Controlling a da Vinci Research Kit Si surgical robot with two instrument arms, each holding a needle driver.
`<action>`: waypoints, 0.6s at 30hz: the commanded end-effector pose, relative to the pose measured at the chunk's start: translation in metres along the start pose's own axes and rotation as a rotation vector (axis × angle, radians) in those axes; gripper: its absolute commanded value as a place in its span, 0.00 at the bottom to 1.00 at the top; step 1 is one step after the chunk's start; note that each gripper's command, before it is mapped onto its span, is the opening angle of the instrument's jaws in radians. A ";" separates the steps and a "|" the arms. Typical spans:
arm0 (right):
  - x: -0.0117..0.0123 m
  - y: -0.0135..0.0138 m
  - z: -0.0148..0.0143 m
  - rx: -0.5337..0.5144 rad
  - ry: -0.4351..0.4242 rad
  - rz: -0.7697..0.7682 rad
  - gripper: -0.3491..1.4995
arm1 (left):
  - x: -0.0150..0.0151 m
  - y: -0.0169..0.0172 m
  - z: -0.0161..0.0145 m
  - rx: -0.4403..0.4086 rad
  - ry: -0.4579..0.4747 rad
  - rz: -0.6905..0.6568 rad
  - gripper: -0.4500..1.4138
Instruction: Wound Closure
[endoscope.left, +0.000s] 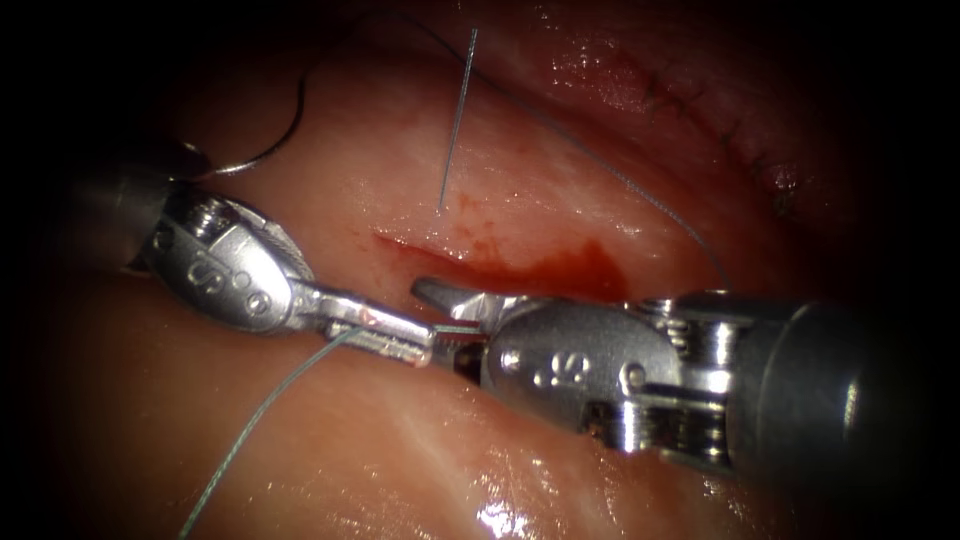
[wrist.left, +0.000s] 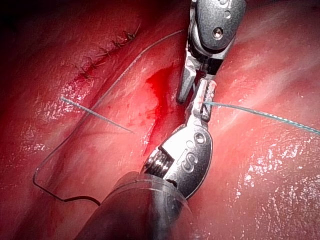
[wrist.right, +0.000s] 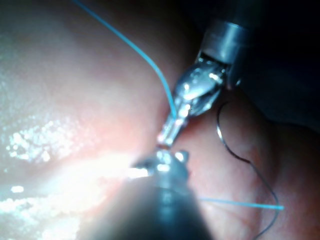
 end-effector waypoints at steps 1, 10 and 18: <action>0.0000 -0.0001 0.0007 0.002 0.001 -0.005 0.00 | -0.0006 0.0004 0.0005 -0.001 0.002 -0.002 0.00; -0.0003 0.0016 -0.0008 -0.012 0.022 -0.031 0.00 | 0.0001 0.0002 0.0005 -0.012 0.000 -0.073 0.26; -0.0034 0.0028 -0.0008 -0.031 0.060 -0.023 0.00 | 0.0030 0.0004 -0.0012 0.027 -0.067 -0.173 0.95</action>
